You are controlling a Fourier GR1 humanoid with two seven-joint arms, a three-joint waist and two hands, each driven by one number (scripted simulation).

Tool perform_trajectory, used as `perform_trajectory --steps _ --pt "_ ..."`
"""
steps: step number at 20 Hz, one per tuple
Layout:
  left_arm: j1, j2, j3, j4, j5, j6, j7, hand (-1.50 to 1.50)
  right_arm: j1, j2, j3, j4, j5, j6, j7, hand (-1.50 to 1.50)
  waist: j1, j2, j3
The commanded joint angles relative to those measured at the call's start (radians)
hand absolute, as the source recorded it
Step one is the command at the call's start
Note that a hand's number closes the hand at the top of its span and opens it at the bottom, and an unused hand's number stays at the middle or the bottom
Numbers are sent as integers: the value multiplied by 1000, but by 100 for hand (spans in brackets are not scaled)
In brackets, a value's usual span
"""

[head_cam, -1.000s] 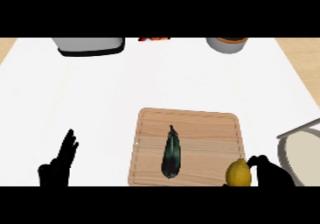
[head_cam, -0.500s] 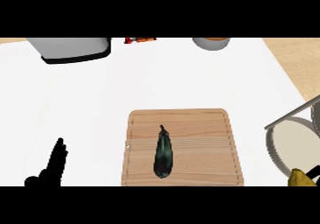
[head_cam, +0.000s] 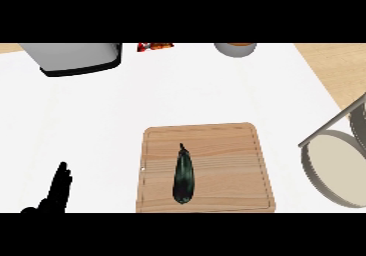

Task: Pick the lemon from the cutting board and place it in the tiered basket

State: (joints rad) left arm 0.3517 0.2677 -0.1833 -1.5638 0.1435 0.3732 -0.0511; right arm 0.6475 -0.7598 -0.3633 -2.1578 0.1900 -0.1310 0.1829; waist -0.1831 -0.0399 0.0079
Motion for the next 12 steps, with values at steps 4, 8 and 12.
perform_trajectory --steps 4,8,12 --pt "-36 -4 0 34 -5 -7 2 0 65 -58 -414 1 -290 132 -107 150 38 13 -13" --pt "-77 16 -4 36 -1 -33 44 0 130 -57 -642 49 -450 271 -127 150 68 20 -12" --pt "-149 4 -5 85 -3 -50 44 0 154 -75 -827 146 -591 430 -100 150 116 30 -11"
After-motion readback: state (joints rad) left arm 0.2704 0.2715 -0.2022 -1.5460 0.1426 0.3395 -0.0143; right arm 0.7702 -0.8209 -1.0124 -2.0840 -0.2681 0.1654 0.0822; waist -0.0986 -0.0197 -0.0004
